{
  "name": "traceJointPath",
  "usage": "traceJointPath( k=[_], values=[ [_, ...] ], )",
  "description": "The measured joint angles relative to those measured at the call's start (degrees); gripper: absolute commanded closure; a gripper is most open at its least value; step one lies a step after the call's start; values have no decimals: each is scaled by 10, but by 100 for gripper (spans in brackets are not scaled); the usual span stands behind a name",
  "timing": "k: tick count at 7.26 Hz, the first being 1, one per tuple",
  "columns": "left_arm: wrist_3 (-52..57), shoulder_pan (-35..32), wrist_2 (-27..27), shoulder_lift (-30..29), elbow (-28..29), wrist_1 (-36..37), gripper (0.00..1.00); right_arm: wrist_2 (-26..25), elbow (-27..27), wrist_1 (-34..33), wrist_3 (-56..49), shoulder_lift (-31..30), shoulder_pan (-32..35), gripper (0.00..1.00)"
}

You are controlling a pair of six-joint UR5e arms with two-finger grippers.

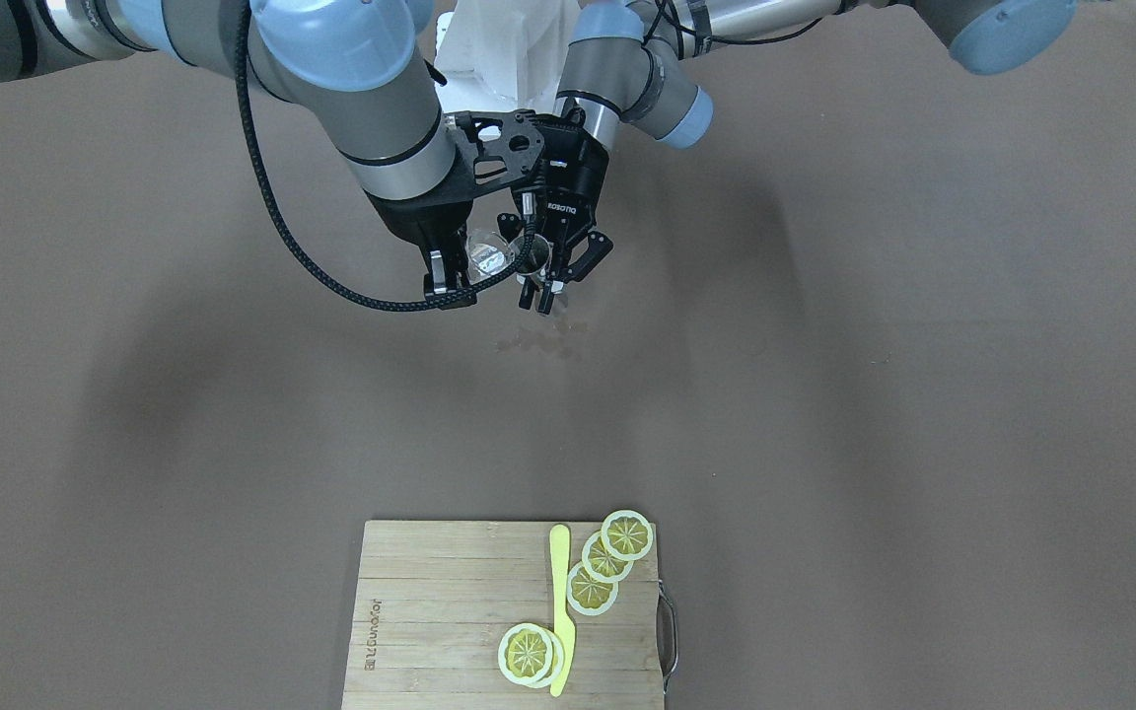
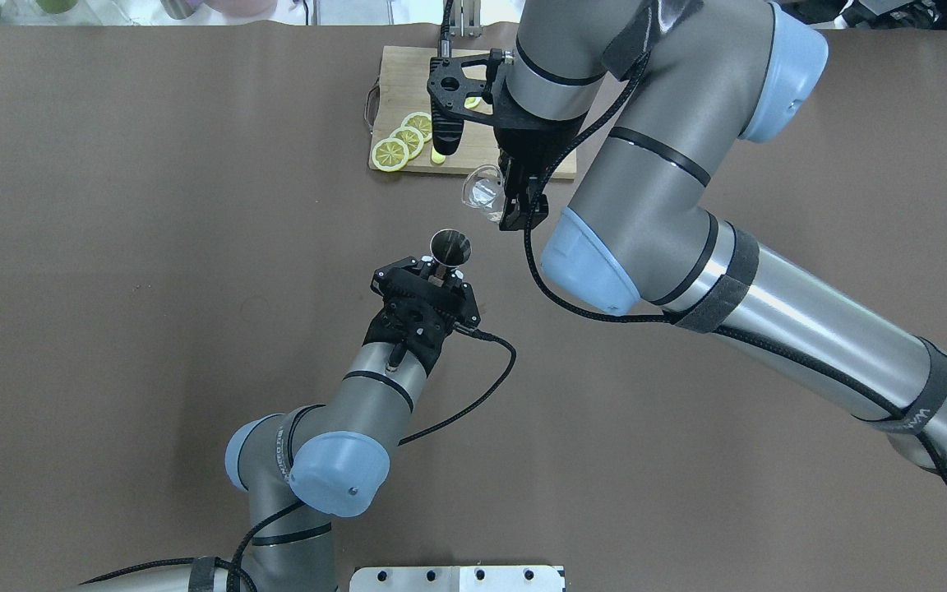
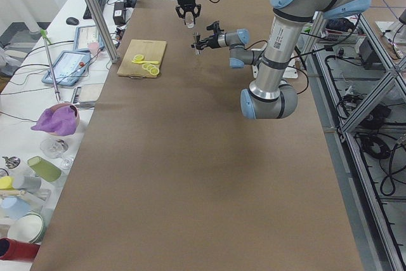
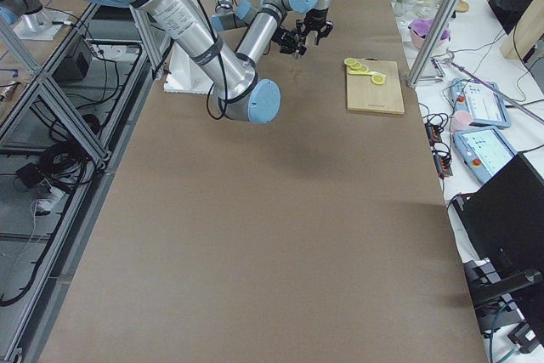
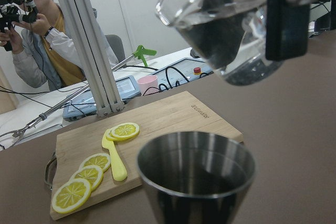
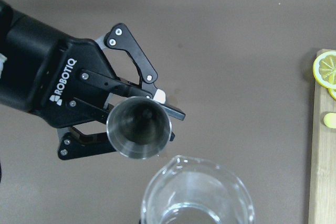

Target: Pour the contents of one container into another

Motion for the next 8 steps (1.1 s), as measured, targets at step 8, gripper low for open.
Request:
traceJointPath(
  k=[8],
  values=[
    [0,1,0,-2,-5,17,100,-23,-32,-29,-13,29,-19,100]
  ],
)
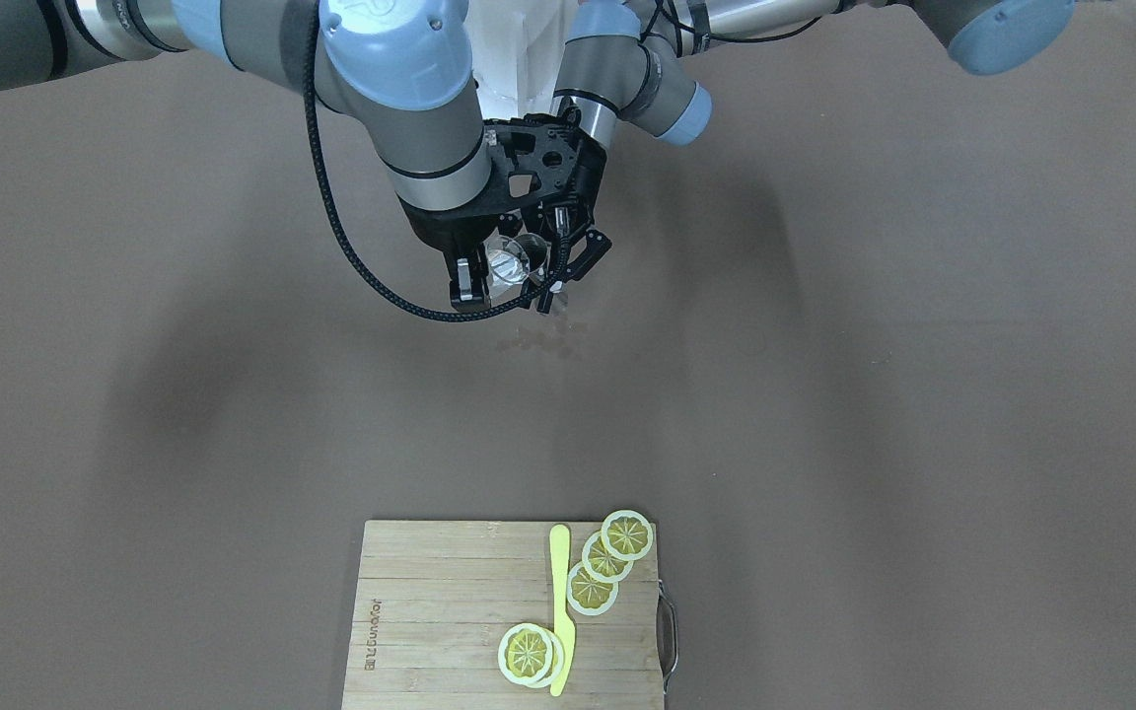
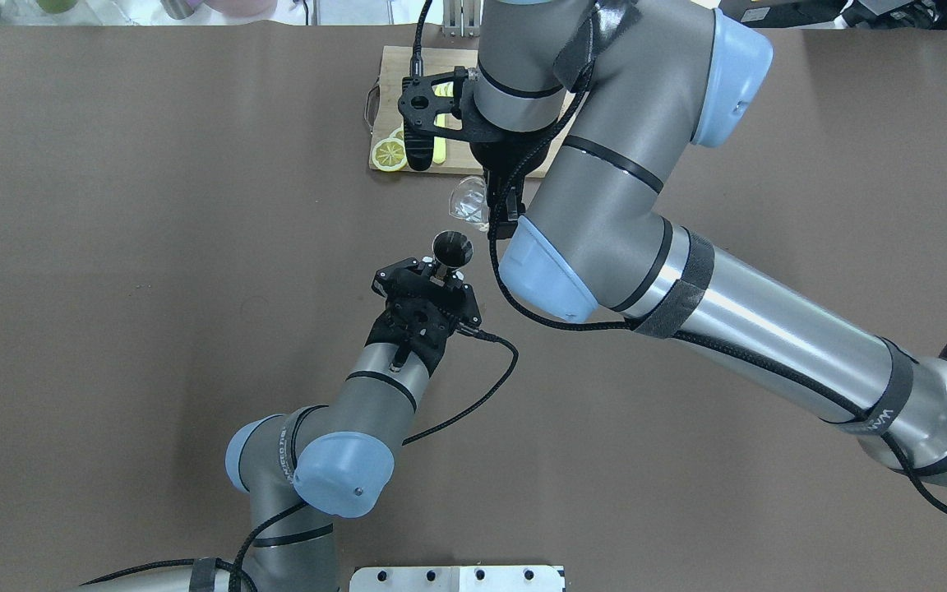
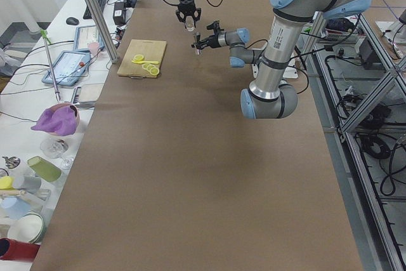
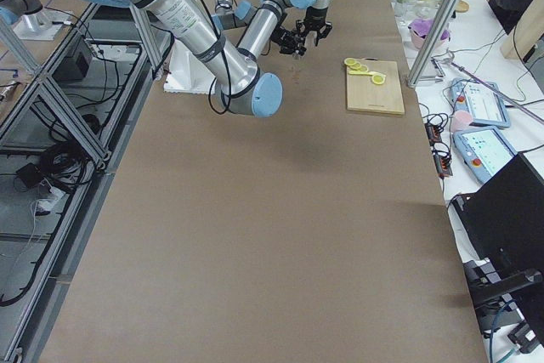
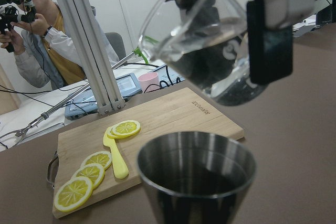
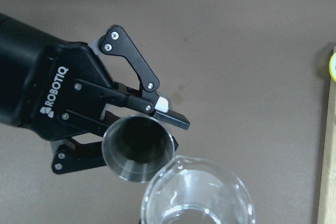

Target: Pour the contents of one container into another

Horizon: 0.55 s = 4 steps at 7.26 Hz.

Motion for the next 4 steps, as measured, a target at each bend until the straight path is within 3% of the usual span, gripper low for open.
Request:
traceJointPath(
  k=[4],
  values=[
    [0,0,0,0,0,0,100,-3,6,-12,-30,1,-3,100]
  ],
)
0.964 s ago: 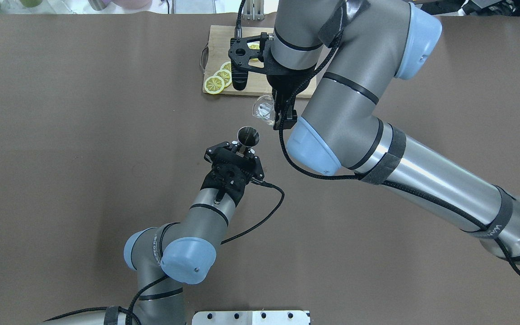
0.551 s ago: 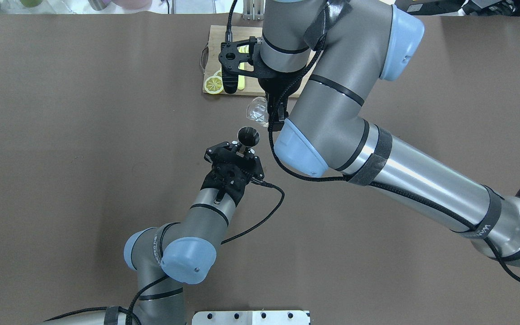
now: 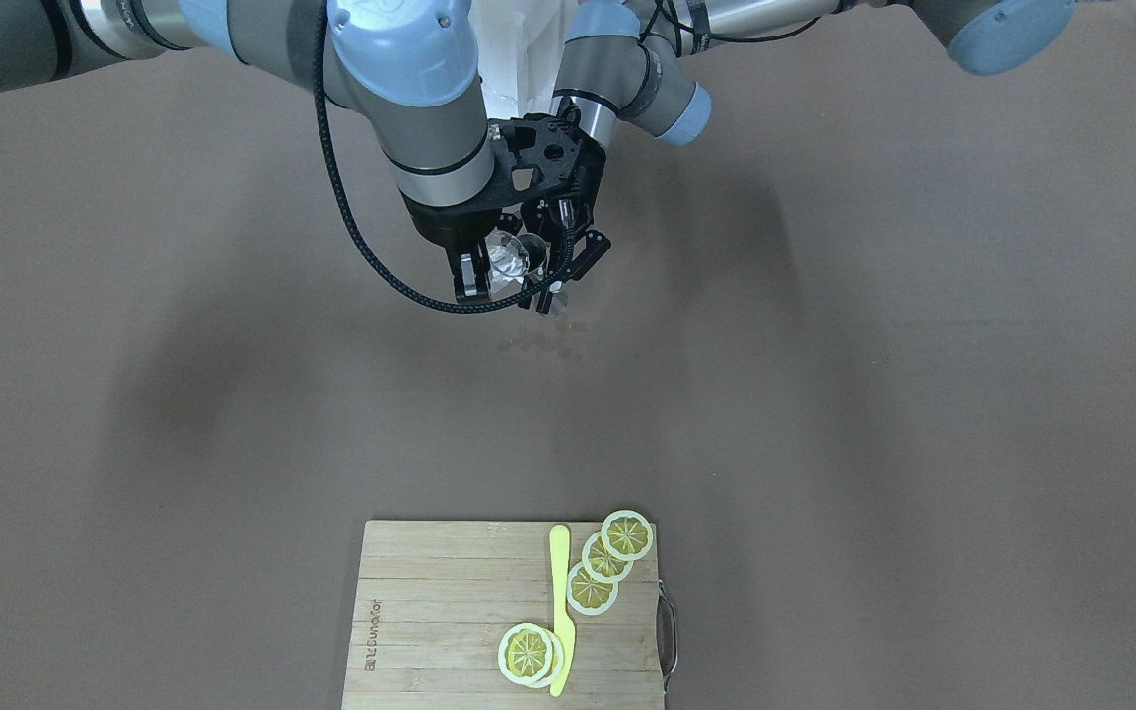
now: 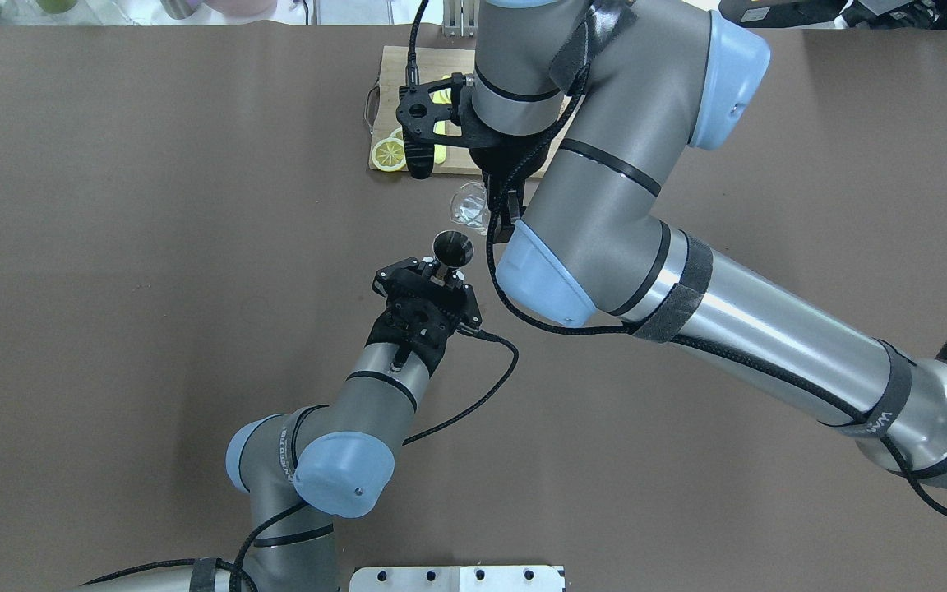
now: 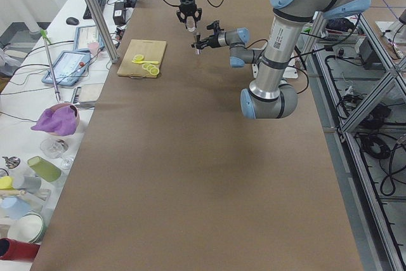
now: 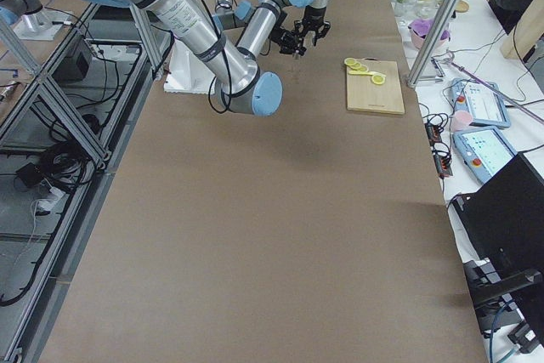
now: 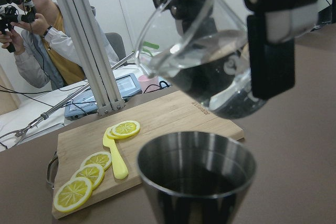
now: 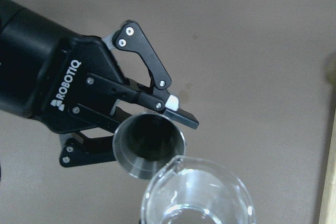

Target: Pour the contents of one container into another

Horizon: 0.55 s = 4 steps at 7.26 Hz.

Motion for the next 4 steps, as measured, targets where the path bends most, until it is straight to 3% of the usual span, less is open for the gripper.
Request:
traceJointPath(
  k=[4],
  values=[
    [0,0,0,0,0,0,100,-8,27,-25,-33,-8,-2,100]
  ],
)
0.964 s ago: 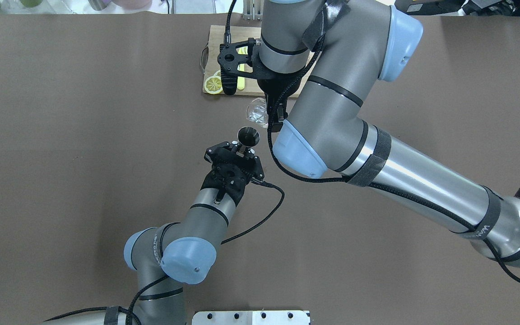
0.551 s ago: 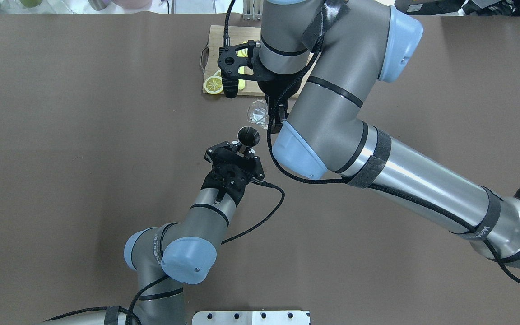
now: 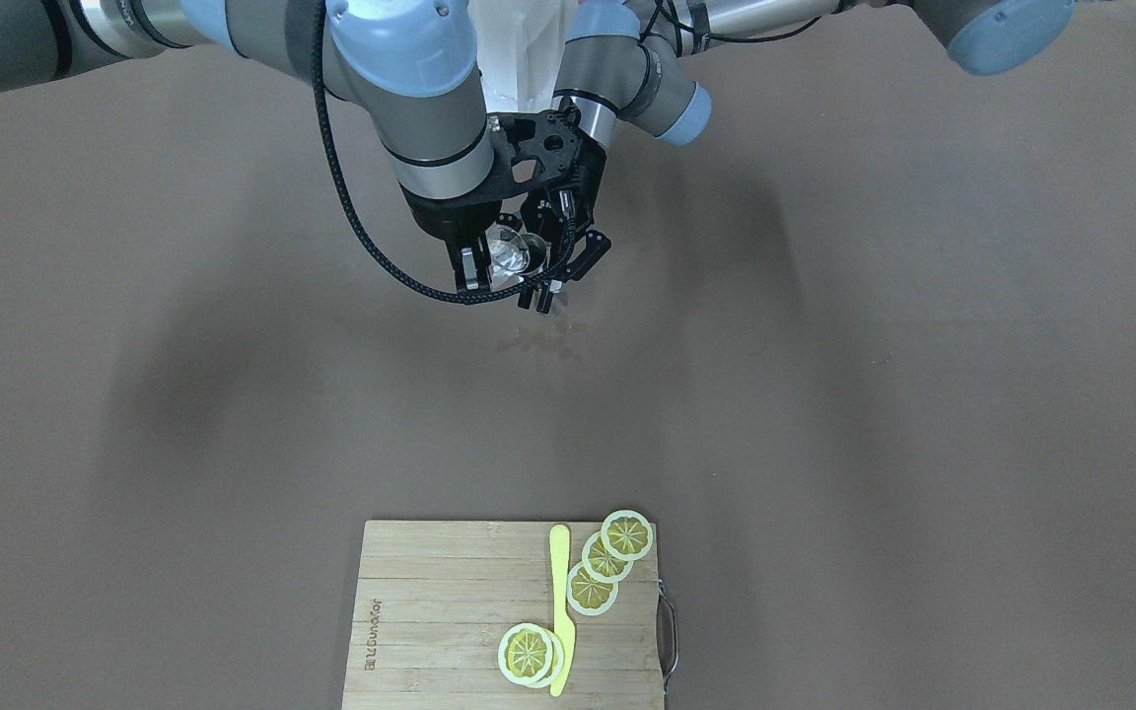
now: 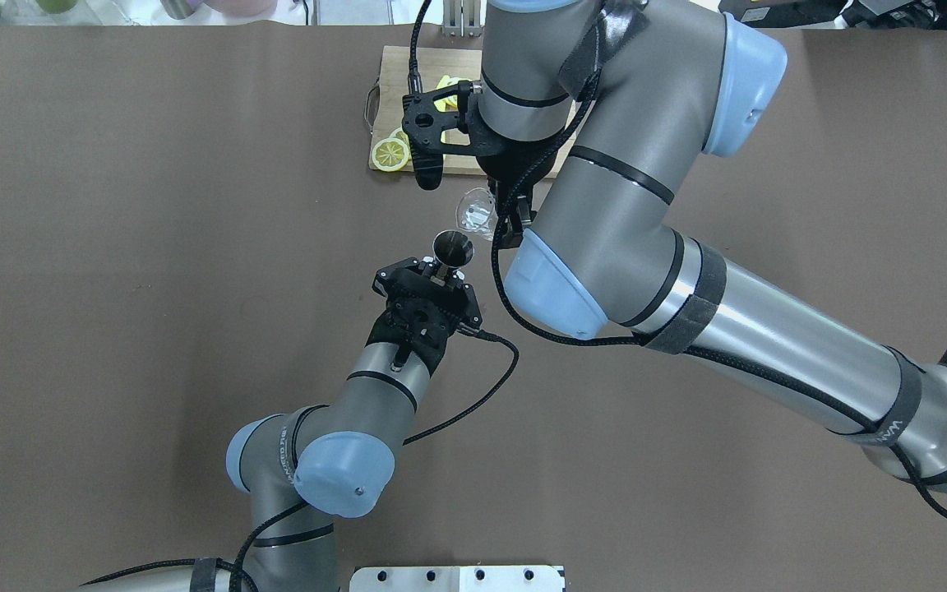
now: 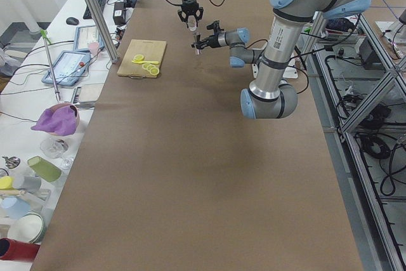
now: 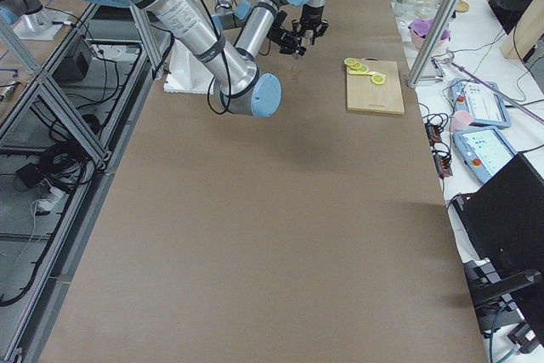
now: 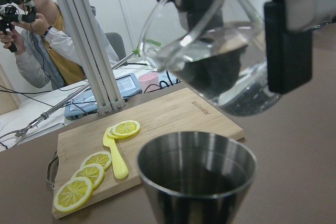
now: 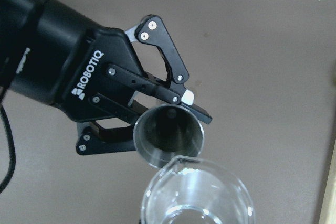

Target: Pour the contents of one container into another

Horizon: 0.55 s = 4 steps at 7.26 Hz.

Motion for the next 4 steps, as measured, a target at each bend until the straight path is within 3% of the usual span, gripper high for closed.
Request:
traceJointPath(
  k=[4],
  values=[
    [0,-1,0,1,-1,0,100,-28,8,-33,-55,-4,-5,100]
  ],
)
